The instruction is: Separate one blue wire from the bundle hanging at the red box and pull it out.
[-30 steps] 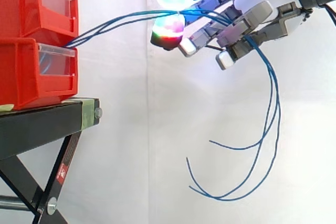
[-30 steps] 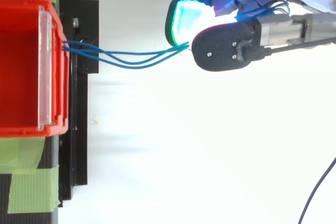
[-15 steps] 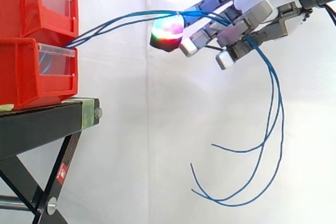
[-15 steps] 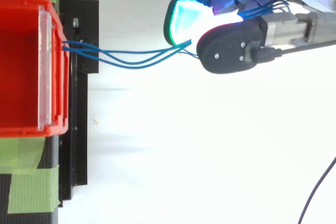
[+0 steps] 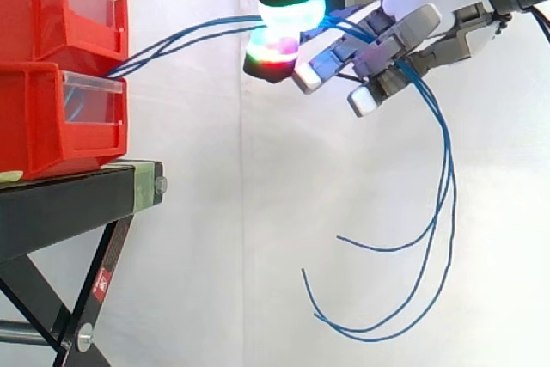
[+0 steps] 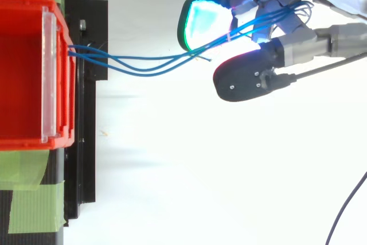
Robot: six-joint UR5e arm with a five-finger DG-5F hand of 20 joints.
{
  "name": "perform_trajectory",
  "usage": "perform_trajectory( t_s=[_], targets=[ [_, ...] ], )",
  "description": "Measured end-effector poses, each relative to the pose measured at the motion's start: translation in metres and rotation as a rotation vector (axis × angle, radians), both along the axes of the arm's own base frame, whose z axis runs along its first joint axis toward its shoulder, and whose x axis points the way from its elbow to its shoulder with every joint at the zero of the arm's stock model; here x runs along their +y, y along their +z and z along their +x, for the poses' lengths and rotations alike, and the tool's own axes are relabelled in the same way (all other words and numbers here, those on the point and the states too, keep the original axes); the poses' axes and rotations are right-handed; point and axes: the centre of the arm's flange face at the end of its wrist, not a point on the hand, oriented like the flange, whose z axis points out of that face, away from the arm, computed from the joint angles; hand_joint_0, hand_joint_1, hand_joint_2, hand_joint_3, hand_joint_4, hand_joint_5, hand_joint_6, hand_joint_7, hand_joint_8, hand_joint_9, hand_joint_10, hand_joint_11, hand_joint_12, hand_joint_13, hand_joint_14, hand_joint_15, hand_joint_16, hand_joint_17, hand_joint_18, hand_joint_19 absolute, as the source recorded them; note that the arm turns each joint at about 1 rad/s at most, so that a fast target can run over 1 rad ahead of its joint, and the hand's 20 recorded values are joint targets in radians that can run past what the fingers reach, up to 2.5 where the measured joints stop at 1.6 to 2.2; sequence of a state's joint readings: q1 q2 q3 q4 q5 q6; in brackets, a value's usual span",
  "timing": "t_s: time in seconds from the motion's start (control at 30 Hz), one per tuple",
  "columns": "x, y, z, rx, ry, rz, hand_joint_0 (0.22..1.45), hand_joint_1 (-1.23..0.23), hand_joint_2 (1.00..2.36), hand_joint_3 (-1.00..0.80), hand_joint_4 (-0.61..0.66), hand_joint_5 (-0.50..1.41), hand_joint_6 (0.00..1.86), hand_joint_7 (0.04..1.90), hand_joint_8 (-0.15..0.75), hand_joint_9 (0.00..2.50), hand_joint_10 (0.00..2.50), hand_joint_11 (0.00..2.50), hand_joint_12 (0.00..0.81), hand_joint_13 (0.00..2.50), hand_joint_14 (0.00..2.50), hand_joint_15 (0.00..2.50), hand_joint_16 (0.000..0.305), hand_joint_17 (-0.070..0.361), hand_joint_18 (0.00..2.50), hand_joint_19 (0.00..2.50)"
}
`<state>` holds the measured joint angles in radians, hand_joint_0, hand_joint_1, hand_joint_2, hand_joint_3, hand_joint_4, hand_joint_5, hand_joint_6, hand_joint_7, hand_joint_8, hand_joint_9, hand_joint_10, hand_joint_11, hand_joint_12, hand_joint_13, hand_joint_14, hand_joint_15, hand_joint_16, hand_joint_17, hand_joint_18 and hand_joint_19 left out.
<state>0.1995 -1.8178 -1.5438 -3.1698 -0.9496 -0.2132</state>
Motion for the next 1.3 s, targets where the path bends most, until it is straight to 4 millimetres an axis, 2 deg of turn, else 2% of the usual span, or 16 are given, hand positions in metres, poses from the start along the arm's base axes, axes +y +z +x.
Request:
perform_trajectory(
  t_s=[0.3, 0.57, 0.73, 1.3],
  targets=[
    [0.0001, 0.0000, -0.0002, -0.001, -0.002, 0.006, 0.62, -0.78, 1.00, -0.50, 0.11, -0.26, 0.85, 1.02, 0.309, 0.69, 0.01, 1.35, 0.290, 1.13, 2.50, 0.42, 0.051, 0.116, 0.88, 0.99],
    [0.0000, -0.0001, -0.0004, 0.000, -0.002, 0.007, 0.61, -0.80, 1.00, -0.45, 0.11, -0.26, 0.85, 1.02, 0.309, 0.66, 0.02, 1.33, 0.301, 1.11, 2.50, 0.42, 0.052, 0.117, 0.85, 0.99],
    [-0.0001, -0.0001, -0.0004, 0.000, -0.003, 0.007, 0.55, -0.81, 1.00, -0.50, 0.12, -0.26, 0.84, 1.03, 0.317, 0.65, 0.01, 1.33, 0.312, 1.11, 2.50, 0.39, 0.054, 0.122, 0.85, 0.99],
    [0.0001, -0.0001, -0.0001, -0.003, -0.002, 0.009, 0.55, -0.74, 1.00, -0.50, 0.13, -0.26, 0.83, 1.02, 0.326, 0.68, 0.01, 1.31, 0.310, 1.12, 2.50, 0.36, 0.055, 0.124, 0.85, 0.98]
  ],
)
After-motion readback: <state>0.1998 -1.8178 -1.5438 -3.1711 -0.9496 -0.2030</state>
